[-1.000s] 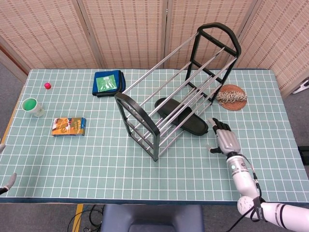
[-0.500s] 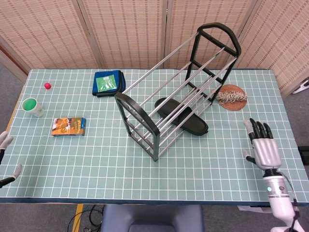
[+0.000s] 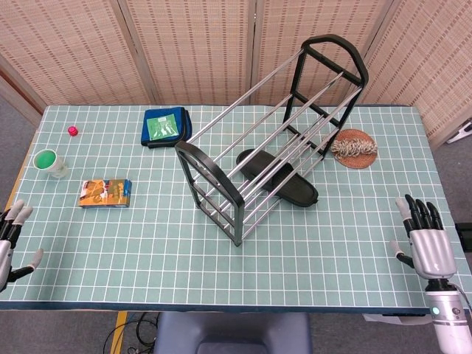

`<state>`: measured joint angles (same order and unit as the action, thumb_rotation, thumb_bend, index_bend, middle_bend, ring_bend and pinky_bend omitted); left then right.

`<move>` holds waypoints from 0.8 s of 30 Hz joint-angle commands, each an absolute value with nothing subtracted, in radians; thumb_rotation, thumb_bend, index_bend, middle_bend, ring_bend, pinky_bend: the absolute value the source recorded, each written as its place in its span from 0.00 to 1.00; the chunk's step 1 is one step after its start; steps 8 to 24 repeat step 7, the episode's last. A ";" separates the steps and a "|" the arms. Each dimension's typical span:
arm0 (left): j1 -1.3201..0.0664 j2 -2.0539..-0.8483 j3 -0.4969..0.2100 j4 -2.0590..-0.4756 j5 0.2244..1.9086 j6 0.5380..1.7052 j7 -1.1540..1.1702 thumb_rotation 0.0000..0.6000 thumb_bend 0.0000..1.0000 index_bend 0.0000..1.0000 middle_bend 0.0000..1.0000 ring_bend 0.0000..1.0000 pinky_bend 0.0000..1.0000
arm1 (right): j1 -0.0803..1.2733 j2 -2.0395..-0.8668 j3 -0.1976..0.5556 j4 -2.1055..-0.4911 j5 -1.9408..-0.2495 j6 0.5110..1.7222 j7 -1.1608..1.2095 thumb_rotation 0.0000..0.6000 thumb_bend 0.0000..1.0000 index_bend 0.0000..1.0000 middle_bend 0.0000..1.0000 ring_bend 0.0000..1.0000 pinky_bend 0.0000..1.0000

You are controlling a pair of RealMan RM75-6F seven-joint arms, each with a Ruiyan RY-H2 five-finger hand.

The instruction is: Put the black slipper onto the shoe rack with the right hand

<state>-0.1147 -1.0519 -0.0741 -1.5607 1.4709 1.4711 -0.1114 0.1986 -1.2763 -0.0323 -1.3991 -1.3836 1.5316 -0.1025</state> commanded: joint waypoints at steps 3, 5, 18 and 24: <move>-0.118 -1.056 -0.076 -1.565 1.452 1.455 -0.097 1.00 0.38 0.03 0.00 0.00 0.00 | 0.178 -1.259 -0.025 -1.437 -1.404 1.540 -0.120 1.00 0.27 0.00 0.00 0.00 0.00; -0.120 -1.058 -0.075 -1.566 1.449 1.449 -0.088 1.00 0.38 0.03 0.00 0.00 0.00 | 0.175 -1.255 -0.016 -1.444 -1.401 1.532 -0.119 1.00 0.27 0.00 0.00 0.00 0.00; -0.121 -1.061 -0.073 -1.566 1.448 1.445 -0.081 1.00 0.38 0.03 0.00 0.00 0.00 | 0.174 -1.252 -0.009 -1.450 -1.402 1.523 -0.115 1.00 0.27 0.00 0.00 0.00 0.00; -0.121 -1.061 -0.073 -1.566 1.448 1.445 -0.081 1.00 0.38 0.03 0.00 0.00 0.00 | 0.174 -1.252 -0.009 -1.450 -1.402 1.523 -0.115 1.00 0.27 0.00 0.00 0.00 0.00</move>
